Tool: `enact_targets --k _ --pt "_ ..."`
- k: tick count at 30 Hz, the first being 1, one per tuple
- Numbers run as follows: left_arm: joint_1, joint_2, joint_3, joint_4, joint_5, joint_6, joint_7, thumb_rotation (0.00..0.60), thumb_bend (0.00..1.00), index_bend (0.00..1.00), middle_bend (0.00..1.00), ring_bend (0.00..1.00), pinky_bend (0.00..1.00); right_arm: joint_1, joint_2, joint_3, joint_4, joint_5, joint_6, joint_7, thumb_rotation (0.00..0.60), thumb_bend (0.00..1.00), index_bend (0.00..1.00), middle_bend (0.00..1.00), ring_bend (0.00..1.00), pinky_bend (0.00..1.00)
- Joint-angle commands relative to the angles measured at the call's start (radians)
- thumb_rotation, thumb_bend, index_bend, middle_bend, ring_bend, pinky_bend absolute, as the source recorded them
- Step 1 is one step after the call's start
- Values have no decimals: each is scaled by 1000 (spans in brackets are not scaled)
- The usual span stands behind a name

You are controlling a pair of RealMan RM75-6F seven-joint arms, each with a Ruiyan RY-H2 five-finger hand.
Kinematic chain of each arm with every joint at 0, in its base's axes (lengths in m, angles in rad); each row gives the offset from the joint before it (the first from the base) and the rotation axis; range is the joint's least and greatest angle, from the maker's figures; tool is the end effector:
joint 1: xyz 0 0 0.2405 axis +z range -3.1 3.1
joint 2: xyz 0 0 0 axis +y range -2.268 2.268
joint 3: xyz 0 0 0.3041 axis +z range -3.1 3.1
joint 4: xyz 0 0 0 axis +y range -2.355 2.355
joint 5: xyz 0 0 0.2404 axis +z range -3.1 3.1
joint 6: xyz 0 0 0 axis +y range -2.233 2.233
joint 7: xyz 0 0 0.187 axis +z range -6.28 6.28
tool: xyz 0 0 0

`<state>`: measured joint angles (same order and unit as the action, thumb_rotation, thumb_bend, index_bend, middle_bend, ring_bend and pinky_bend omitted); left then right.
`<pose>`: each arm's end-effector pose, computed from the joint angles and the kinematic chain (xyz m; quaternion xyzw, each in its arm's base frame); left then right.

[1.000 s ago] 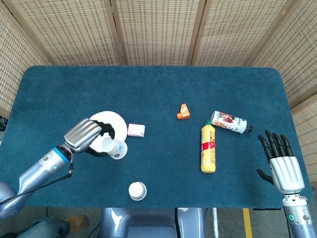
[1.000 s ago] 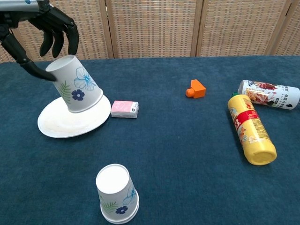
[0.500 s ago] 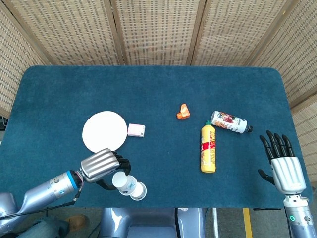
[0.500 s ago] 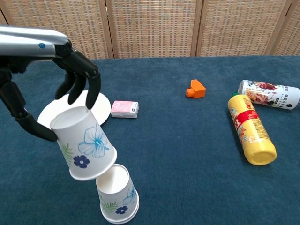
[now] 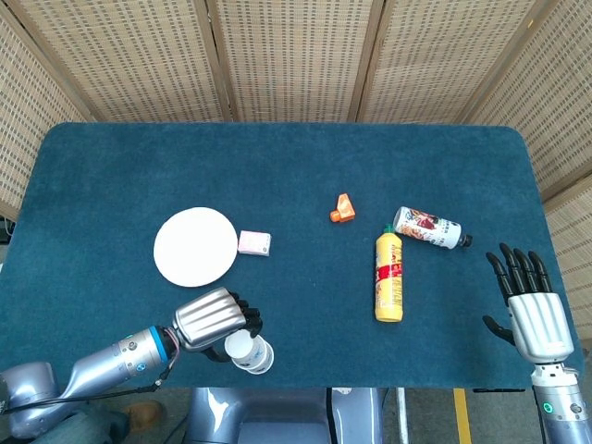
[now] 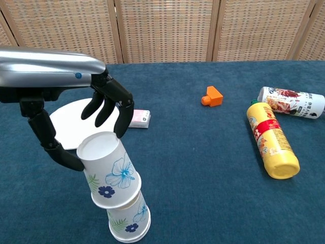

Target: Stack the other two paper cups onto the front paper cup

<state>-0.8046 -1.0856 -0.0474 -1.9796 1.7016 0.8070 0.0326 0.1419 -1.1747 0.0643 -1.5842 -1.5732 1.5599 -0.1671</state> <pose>-0.0840 0.3029 0.0183 -0.8788 -0.2466 -0.3737 0.1650 -0.3336 -0.2519 0.1443 0.6277 -0.2861 0.4044 0.6005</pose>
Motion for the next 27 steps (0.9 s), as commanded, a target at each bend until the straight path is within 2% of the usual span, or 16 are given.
enact_targets --k 1,12,14,15,16,18,19,22,24,27 --pt "-12 -29 -6 -6 -31 -17 31 600 116 665 479 518 567 -1 -1 1 1 -1 -1 -4 600 0 0 0 0 0" --pt "-34 -81 10 10 -97 -73 178 600 98 622 467 496 539 -3 -3 6 2 0 -9 -7 600 0 0 0 0 0" --pt "-33 -91 15 18 -98 -73 203 600 52 545 413 426 483 -3 -3 6 2 0 -11 -7 600 0 0 0 0 0" --pt "-33 -97 19 25 -96 -71 218 600 22 421 335 344 418 -4 -3 6 2 0 -12 -7 600 0 0 0 0 0" --pt "-35 -101 33 37 -90 -85 234 600 1 250 221 239 342 -4 -2 6 1 0 -13 -7 600 0 0 0 0 0" --pt "-38 -105 46 40 -99 -103 222 600 0 34 54 75 213 -4 -2 6 1 -1 -13 -8 600 0 0 0 0 0" --pt "-39 -107 47 41 -99 -101 212 600 0 0 7 21 150 -5 -2 6 1 -2 -13 -8 600 0 0 0 0 0" --pt "-27 -106 48 43 -82 -60 161 600 0 0 0 0 32 -7 -1 6 -1 -5 -10 -8 600 0 0 0 0 0" --pt "-9 -94 48 48 -68 -13 137 600 0 0 0 0 2 -8 -1 6 -2 -7 -8 -8 600 0 0 0 0 0" --pt "57 -31 32 32 -122 98 154 600 0 0 0 0 0 -12 0 4 -6 -15 -3 -10 600 0 0 0 0 0"
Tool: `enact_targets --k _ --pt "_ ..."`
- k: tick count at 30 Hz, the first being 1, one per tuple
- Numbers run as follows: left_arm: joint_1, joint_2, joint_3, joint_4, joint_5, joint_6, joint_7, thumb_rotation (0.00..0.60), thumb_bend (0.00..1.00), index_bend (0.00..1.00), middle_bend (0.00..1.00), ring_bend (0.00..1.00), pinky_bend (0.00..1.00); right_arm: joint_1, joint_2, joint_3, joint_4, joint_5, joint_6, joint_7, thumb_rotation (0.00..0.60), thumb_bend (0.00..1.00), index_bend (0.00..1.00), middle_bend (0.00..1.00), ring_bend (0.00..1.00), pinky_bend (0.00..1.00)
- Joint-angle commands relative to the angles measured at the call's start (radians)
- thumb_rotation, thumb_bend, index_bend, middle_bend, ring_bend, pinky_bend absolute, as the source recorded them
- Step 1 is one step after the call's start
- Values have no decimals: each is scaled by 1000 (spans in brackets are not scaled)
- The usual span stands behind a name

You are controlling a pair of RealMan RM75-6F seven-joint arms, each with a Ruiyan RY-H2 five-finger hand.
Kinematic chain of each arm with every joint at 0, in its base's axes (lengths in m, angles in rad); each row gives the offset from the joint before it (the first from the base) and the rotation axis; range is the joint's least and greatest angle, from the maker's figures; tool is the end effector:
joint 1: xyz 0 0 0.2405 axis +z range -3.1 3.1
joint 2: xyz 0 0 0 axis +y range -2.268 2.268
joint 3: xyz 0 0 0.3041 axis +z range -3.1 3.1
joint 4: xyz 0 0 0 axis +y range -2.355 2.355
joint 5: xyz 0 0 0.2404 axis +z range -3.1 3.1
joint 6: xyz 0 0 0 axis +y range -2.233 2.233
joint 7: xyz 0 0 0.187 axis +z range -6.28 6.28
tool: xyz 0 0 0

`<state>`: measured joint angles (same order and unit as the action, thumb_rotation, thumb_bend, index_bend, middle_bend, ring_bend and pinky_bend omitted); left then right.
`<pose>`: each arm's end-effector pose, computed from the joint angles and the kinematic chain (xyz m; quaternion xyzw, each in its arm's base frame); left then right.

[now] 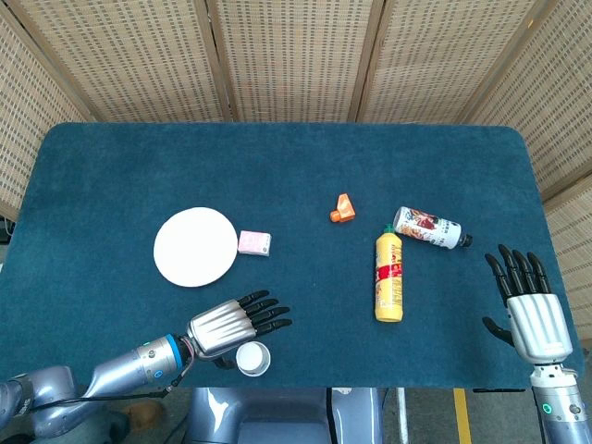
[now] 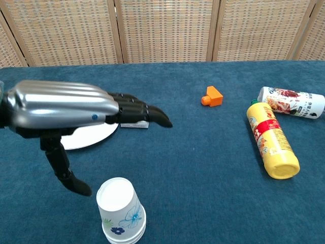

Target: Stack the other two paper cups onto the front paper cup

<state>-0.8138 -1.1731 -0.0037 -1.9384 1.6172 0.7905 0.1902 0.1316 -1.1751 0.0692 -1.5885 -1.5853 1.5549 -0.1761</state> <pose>-0.0984 0.2994 -0.0132 -0.8930 -0.2311 -0.3415 0.1803 -0.3329 -0.2492 0.1430 0.6301 -0.2849 0.4023 0.6000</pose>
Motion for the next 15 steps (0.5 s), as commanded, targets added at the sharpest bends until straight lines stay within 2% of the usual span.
enact_targets --k 1,7,9,12,15 --pt "85 61 -15 -9 -47 147 11 600 0 0 0 0 0 -2 1 -1 -3 -4 3 -2 600 0 0 0 0 0" --pt "233 76 -20 11 -130 370 83 600 0 0 0 0 0 -6 2 -4 -7 -11 6 -2 600 0 0 0 0 0" --pt "335 85 -11 34 -185 506 98 600 0 0 0 0 0 -6 2 -6 -9 -15 5 -1 600 0 0 0 0 0" --pt "440 76 4 69 -207 639 62 600 0 0 0 0 0 -9 1 -6 -5 -19 9 -5 600 0 0 0 0 0" --pt "518 69 16 102 -237 713 23 600 0 0 0 0 0 -12 -1 -5 0 -19 13 -6 600 0 0 0 0 0"
